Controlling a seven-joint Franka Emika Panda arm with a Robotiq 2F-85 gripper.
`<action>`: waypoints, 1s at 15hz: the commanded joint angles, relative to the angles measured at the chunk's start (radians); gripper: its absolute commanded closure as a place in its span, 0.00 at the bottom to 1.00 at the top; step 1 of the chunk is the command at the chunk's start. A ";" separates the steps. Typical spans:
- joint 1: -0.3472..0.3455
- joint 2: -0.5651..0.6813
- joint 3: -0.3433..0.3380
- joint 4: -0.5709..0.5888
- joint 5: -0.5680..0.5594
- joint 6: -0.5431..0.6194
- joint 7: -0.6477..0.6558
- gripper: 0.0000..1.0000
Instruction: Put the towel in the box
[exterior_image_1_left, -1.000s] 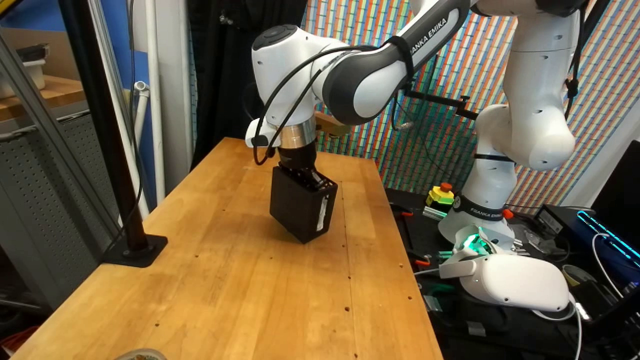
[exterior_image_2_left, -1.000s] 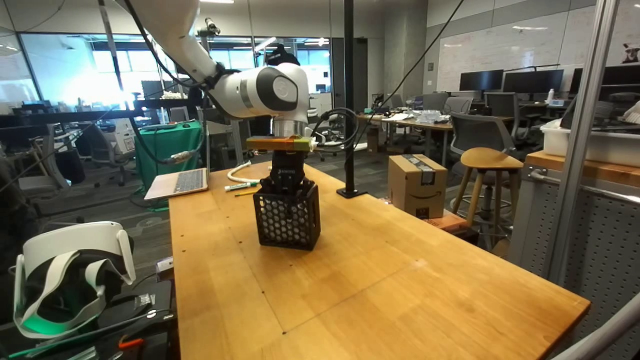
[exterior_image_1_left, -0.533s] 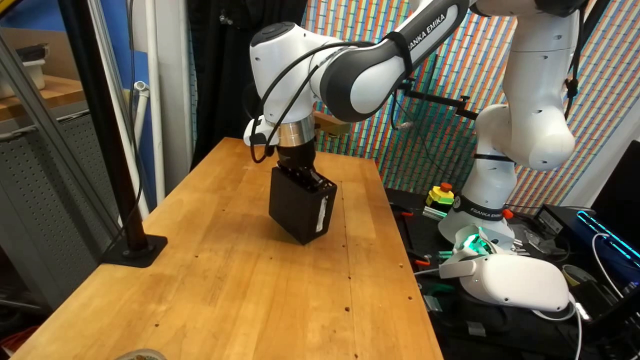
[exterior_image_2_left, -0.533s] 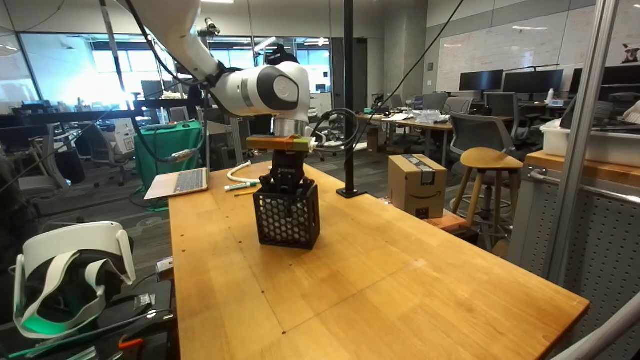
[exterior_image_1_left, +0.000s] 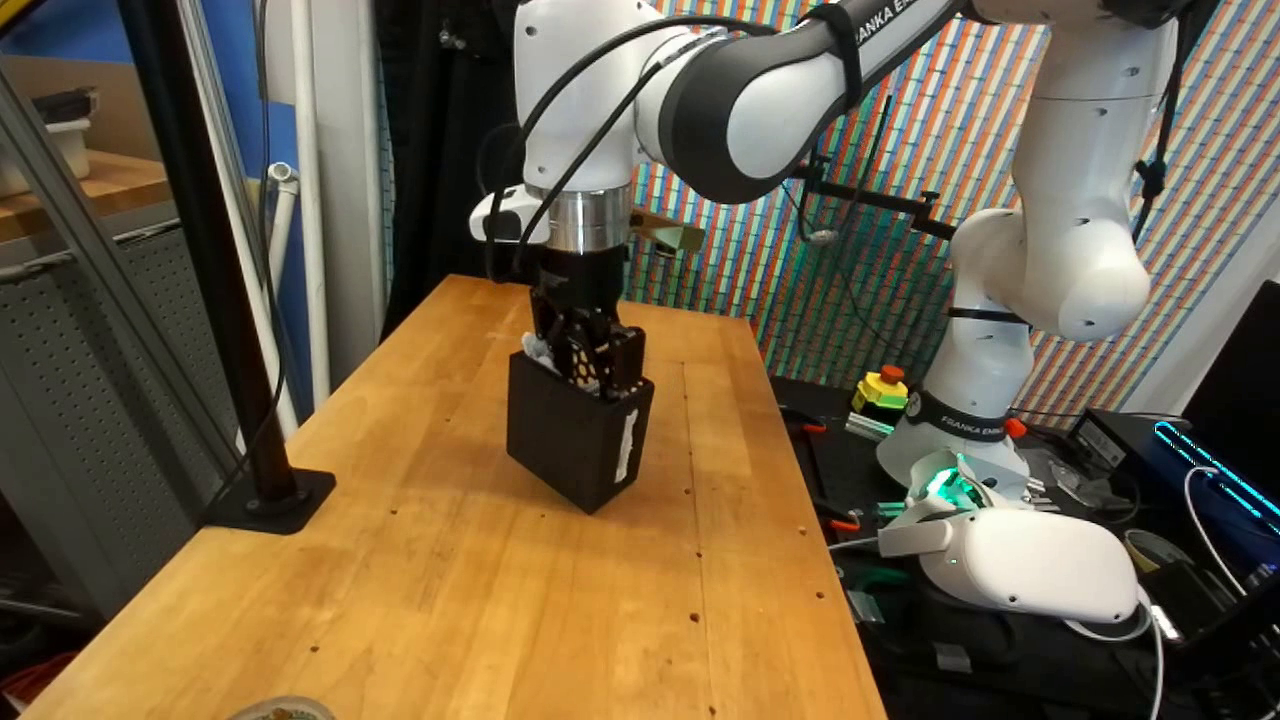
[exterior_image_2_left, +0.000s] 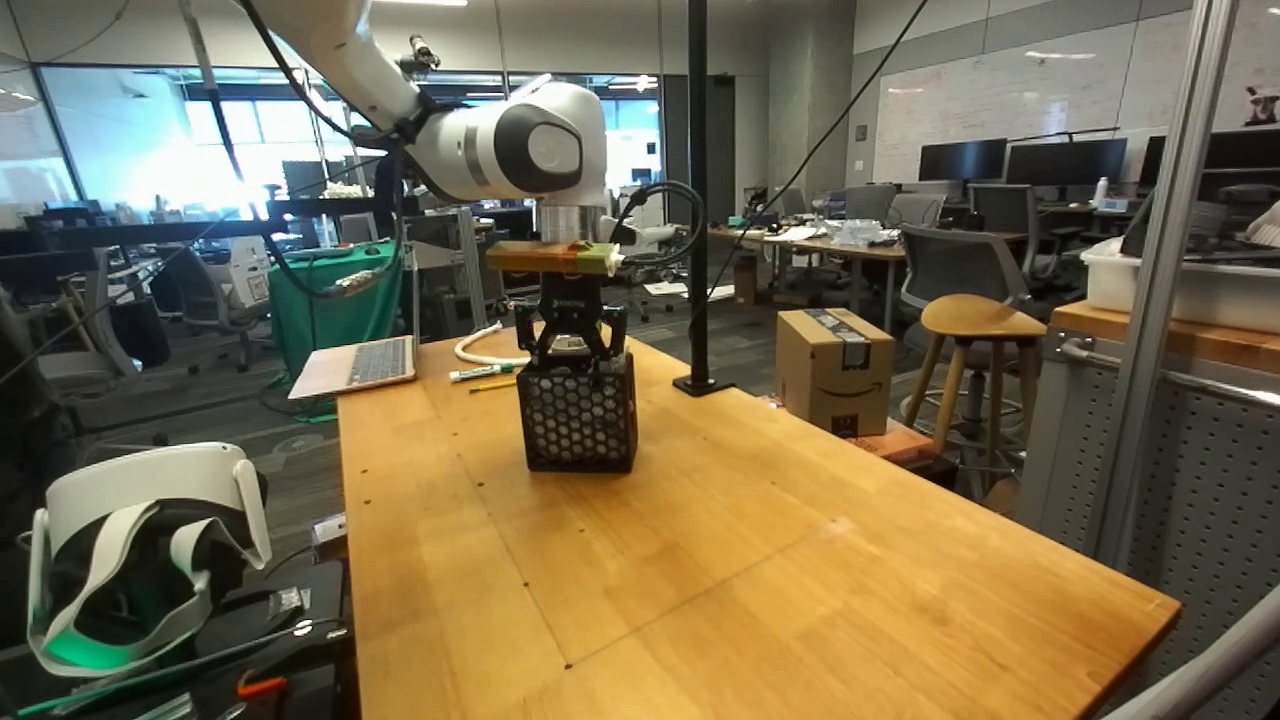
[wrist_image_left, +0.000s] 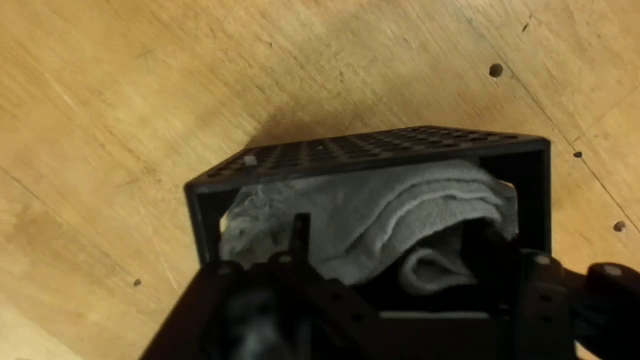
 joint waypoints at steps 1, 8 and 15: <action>0.006 -0.048 0.008 -0.003 0.034 0.042 -0.030 0.00; 0.037 -0.057 0.004 0.040 -0.059 0.087 0.000 0.00; 0.037 -0.025 -0.018 0.094 -0.170 0.082 0.024 0.00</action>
